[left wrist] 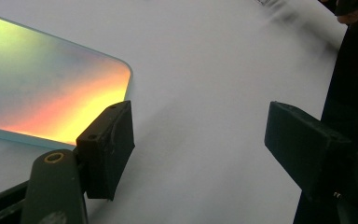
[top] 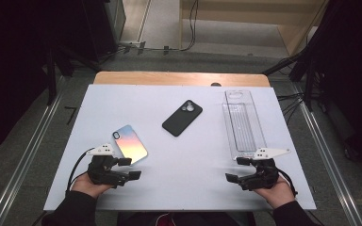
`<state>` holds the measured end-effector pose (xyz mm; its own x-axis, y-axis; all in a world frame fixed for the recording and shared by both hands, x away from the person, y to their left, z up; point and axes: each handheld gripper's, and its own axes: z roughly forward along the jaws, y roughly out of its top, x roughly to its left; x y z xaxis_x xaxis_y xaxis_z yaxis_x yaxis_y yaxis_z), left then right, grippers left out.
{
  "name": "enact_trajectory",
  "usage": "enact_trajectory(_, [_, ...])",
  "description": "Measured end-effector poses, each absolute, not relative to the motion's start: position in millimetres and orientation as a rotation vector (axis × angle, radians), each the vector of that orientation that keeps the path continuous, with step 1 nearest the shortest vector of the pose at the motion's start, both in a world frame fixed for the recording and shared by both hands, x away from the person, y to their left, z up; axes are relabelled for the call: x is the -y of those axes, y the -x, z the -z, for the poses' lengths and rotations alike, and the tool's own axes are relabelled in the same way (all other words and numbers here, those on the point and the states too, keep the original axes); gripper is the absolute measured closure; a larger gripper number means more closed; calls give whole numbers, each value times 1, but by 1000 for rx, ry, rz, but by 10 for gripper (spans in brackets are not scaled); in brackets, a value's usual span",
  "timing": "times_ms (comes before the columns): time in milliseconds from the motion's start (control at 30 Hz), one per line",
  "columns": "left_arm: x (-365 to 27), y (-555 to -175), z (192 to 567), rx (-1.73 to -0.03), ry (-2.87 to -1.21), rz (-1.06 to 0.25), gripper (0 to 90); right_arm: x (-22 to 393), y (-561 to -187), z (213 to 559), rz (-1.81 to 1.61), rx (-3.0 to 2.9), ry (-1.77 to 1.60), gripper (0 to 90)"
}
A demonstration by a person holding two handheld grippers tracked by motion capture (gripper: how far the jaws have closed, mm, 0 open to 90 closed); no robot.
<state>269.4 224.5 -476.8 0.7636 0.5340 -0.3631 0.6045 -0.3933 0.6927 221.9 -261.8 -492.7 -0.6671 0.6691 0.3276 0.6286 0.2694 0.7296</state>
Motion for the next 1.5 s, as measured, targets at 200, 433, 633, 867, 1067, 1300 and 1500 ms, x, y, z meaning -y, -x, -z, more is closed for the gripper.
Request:
enact_trajectory(200, [-223,-270,476,-854,-2093,107,245,261,-222,493,-1372,-2474,-1262,121])
enact_trajectory(433, [-225,-270,477,-864,-2094,100,245,260,-222,493,-1379,-2476,-1269,121])
enact_trajectory(633, [-227,-270,476,-875,-2083,95,245,259,-221,493,-1386,-2478,-1267,121])
enact_trajectory(867, [-227,-270,476,-885,-2085,95,245,261,-221,493,-1390,-2471,-1272,121])
enact_trajectory(1067, [-227,-270,476,-883,-2087,93,245,261,-221,493,-1387,-2474,-1272,121])
enact_trajectory(1300, [-227,-270,476,-885,-2091,90,245,262,-221,493,-1395,-2469,-1285,120])
enact_trajectory(1500, [-227,-270,476,-886,-2094,85,245,263,-220,493,-1394,-2464,-1285,120])
